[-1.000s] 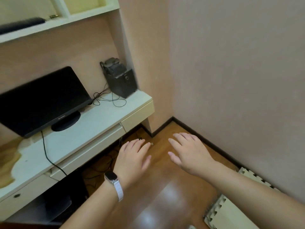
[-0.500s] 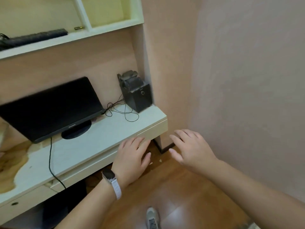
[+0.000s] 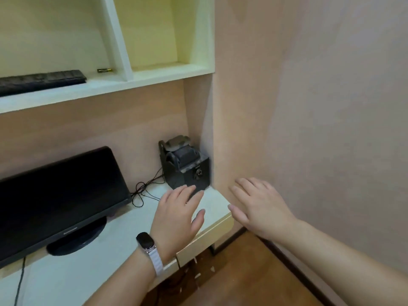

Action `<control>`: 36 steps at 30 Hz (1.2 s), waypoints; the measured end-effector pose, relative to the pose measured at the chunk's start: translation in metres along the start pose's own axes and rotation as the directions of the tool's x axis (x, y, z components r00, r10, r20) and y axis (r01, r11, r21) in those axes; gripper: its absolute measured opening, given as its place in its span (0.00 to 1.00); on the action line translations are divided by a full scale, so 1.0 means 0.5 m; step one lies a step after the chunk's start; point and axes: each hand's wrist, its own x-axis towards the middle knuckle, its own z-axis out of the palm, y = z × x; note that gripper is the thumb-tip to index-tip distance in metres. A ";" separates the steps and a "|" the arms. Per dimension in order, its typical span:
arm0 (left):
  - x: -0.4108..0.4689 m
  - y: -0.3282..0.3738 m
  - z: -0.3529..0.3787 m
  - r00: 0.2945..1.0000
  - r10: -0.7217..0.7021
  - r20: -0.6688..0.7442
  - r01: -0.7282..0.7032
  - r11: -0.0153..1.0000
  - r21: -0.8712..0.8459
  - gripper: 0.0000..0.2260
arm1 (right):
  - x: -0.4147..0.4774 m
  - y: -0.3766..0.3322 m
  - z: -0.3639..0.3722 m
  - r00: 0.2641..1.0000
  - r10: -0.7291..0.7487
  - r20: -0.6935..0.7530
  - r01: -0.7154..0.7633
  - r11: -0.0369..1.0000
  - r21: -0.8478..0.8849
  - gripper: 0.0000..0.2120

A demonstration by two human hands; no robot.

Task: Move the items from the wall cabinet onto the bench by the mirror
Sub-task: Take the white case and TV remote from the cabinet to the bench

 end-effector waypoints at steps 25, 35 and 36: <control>0.547 -0.173 -0.090 0.946 -0.053 -0.321 0.104 0.984 0.143 0.20 | 0.605 0.253 -0.047 0.899 -0.185 -0.396 0.244 0.964 0.104 0.24; 0.694 -0.202 -0.288 0.842 -0.050 -0.538 0.167 0.971 0.171 0.19 | 0.841 0.292 -0.199 0.615 -0.433 -0.659 0.521 0.851 -0.072 0.23; 0.705 -0.205 -0.313 0.833 -0.021 -0.552 0.155 0.968 0.197 0.18 | 0.861 0.293 -0.217 0.590 -0.443 -0.675 0.526 0.845 -0.095 0.22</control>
